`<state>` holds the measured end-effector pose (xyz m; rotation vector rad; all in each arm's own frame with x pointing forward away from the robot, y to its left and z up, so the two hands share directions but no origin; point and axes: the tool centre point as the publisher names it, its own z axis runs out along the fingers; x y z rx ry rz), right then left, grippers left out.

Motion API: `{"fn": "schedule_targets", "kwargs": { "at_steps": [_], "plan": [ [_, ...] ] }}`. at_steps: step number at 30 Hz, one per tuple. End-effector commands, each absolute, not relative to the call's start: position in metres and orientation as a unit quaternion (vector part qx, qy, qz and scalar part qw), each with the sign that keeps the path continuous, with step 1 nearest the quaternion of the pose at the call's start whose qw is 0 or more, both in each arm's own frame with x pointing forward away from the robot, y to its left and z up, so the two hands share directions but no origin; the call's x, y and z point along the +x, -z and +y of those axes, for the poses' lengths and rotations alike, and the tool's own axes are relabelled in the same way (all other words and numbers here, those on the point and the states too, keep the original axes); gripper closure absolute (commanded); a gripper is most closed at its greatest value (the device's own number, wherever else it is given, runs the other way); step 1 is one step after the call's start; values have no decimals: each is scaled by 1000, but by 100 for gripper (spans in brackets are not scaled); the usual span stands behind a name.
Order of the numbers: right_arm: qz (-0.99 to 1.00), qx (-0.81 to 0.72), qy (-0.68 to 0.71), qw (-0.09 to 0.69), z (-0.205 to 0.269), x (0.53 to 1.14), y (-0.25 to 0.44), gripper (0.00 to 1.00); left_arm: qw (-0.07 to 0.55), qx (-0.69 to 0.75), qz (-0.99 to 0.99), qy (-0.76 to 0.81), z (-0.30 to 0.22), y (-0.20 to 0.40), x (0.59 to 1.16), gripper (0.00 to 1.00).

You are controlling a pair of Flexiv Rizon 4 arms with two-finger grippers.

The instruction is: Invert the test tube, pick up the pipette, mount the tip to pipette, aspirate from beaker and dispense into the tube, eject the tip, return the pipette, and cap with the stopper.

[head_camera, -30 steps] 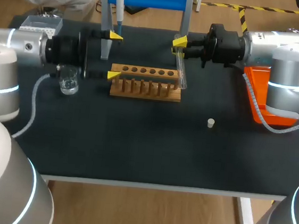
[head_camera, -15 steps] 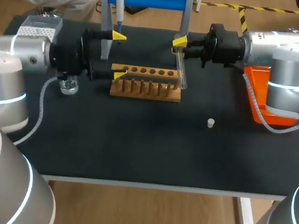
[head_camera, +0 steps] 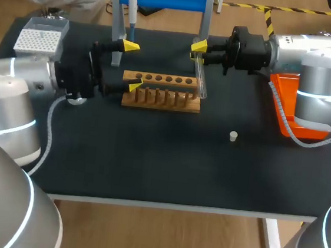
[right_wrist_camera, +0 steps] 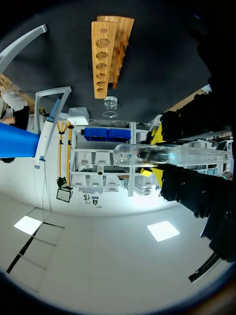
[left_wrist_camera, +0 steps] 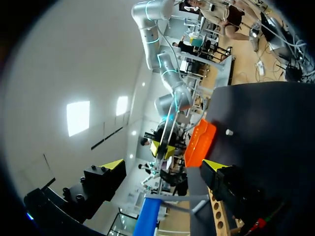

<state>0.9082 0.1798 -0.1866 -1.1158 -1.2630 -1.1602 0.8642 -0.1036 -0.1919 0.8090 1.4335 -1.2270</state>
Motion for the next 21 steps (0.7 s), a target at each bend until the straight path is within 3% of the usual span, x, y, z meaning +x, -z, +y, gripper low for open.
{"fn": "schedule_targets", "kwargs": {
  "at_steps": [1,11,21],
  "plan": [
    [-528,-466,484,520,179,908,186,100,524,352,589,504,-108,190,861,0],
    [-528,-466,484,520,179,908,186,100,494,459,571,468,-161,190,855,0],
    [-528,-466,484,520,179,908,186,100,515,494,533,455,-209,187,839,0]
  ]
}}
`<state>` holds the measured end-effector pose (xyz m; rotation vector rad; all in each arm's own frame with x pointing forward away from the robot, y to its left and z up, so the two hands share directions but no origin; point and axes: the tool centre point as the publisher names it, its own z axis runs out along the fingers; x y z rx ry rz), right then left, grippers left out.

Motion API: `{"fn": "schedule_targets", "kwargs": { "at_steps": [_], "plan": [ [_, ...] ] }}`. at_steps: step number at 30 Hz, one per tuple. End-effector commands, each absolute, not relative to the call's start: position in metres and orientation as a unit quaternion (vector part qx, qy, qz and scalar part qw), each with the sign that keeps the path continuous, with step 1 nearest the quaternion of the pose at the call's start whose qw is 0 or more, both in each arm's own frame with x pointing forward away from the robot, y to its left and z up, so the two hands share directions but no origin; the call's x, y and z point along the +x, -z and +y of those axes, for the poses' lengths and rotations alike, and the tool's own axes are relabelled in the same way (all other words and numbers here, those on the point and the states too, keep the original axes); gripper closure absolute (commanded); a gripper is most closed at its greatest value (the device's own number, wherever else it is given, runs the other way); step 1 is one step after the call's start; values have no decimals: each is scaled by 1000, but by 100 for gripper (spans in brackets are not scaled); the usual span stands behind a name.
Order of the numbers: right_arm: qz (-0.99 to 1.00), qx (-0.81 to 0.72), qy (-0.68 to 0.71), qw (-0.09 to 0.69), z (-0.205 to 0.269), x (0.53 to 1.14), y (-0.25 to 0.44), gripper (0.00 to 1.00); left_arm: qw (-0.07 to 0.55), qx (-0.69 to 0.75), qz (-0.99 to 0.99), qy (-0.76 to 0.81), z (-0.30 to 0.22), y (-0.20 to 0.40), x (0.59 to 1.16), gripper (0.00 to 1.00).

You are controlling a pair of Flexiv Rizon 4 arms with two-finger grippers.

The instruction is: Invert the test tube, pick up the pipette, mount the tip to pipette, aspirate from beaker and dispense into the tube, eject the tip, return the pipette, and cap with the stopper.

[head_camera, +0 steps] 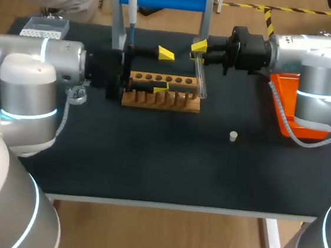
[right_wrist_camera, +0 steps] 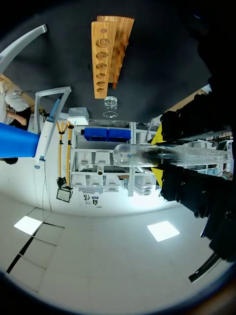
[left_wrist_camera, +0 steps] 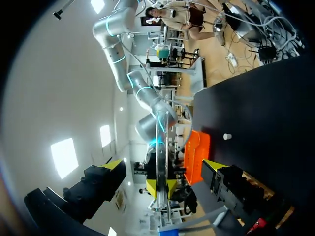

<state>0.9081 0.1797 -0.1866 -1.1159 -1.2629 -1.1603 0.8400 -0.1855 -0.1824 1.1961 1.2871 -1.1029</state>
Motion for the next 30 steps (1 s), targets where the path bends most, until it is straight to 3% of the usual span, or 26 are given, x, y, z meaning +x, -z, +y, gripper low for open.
{"fn": "schedule_targets", "kwargs": {
  "at_steps": [1,30],
  "plan": [
    [-528,-466,484,520,179,908,186,100,514,499,528,455,-214,187,838,0],
    [-528,-466,484,520,179,908,186,100,507,518,496,479,-261,183,828,0]
  ]
}}
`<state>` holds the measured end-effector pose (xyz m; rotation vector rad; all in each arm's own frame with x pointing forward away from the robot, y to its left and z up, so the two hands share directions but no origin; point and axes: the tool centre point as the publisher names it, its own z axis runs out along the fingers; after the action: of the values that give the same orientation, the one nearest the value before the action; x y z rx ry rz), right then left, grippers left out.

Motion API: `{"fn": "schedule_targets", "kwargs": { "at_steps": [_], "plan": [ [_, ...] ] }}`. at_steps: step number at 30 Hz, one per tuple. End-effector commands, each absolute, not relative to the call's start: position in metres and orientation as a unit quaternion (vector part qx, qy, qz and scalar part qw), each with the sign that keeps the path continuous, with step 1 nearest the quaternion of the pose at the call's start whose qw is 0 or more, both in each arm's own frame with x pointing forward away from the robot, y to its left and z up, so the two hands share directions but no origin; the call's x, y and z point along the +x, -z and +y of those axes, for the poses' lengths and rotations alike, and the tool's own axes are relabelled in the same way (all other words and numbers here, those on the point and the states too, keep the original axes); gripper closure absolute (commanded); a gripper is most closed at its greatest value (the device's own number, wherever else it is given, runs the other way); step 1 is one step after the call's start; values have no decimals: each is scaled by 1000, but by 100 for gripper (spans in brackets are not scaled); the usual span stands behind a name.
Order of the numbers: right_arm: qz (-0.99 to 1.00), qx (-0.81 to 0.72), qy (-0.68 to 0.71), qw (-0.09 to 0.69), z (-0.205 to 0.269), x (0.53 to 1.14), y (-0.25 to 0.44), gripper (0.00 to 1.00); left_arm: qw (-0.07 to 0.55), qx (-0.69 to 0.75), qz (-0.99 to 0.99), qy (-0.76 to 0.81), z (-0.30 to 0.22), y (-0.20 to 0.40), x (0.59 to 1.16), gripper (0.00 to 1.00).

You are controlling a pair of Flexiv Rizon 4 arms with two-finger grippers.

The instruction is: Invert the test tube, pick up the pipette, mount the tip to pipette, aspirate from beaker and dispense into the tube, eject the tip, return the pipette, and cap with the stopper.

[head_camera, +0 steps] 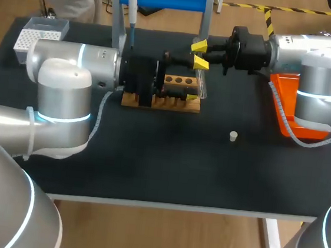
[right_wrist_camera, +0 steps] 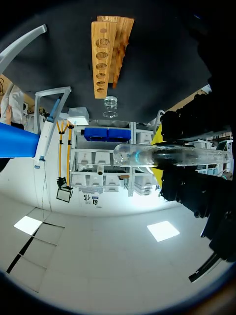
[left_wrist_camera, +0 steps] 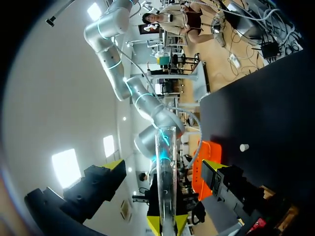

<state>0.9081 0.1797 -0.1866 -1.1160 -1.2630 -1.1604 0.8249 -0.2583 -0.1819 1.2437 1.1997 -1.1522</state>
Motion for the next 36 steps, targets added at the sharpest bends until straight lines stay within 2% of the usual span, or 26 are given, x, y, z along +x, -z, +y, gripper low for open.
{"fn": "schedule_targets", "kwargs": {
  "at_steps": [1,10,12,17,20,22,24,31,33,36],
  "plan": [
    [-528,-466,484,520,179,908,186,100,506,518,496,479,-261,182,828,0],
    [-528,-466,484,520,179,908,186,100,503,517,498,480,-264,182,831,0],
    [-528,-466,484,520,179,908,186,100,502,518,499,480,-265,182,831,3],
    [-528,-466,484,520,179,908,186,100,500,519,500,481,-266,182,831,33],
    [-528,-466,484,520,179,908,186,100,499,519,500,482,-266,182,831,31],
    [-528,-466,484,520,179,908,186,100,499,518,500,482,-267,182,831,36],
    [-528,-466,484,520,179,908,186,100,500,517,501,482,-266,182,831,34],
    [-528,-466,484,520,179,908,186,100,499,516,503,482,-265,182,829,36],
    [-528,-466,484,520,179,908,186,100,500,515,502,482,-265,182,829,41],
    [-528,-466,484,520,179,908,186,100,502,515,502,481,-264,182,829,39]
  ]
}}
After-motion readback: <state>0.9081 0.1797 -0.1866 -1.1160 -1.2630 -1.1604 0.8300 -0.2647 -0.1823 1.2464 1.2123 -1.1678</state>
